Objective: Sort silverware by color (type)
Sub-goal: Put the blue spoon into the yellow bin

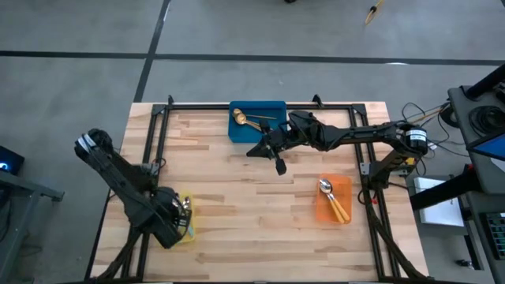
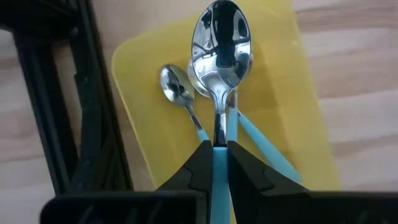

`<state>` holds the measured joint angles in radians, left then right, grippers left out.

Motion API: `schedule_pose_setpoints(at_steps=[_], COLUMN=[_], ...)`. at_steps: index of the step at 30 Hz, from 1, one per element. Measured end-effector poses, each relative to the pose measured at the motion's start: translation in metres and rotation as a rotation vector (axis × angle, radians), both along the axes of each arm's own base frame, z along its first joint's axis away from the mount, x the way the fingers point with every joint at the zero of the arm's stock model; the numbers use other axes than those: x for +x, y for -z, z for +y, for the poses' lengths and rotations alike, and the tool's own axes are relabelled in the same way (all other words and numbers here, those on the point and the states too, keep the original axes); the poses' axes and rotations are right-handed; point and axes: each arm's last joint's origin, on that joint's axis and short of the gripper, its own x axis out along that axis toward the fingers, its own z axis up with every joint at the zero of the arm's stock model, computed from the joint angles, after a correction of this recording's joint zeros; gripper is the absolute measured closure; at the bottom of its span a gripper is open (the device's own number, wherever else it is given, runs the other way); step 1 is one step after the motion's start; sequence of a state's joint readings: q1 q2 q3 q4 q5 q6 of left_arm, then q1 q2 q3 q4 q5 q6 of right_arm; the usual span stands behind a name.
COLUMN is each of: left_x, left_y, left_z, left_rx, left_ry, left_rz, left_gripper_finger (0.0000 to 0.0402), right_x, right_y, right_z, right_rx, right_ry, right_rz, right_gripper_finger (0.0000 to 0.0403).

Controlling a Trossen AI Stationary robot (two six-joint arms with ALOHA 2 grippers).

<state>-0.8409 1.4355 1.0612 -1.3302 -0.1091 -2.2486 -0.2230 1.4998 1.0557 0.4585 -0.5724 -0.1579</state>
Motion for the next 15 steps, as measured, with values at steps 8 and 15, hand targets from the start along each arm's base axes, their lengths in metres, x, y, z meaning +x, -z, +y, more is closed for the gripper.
schedule_pose_setpoints(at_steps=[8, 15], left_x=[0.009, 0.016], left_y=[0.024, 0.04], left_z=[-0.01, -0.018], left_rx=[0.055, 0.079], left_ry=[-0.009, -0.013], left_rz=[0.107, 0.137], left_gripper_finger=[0.0382, 0.038], right_x=[0.0, 0.0], right_y=[0.0, -0.001], right_z=[0.0, 0.0], right_rx=[-0.001, -0.003], right_ry=[0.0, 0.0], right_rz=[-0.002, -0.003], right_gripper_finger=[0.0394, 0.0394])
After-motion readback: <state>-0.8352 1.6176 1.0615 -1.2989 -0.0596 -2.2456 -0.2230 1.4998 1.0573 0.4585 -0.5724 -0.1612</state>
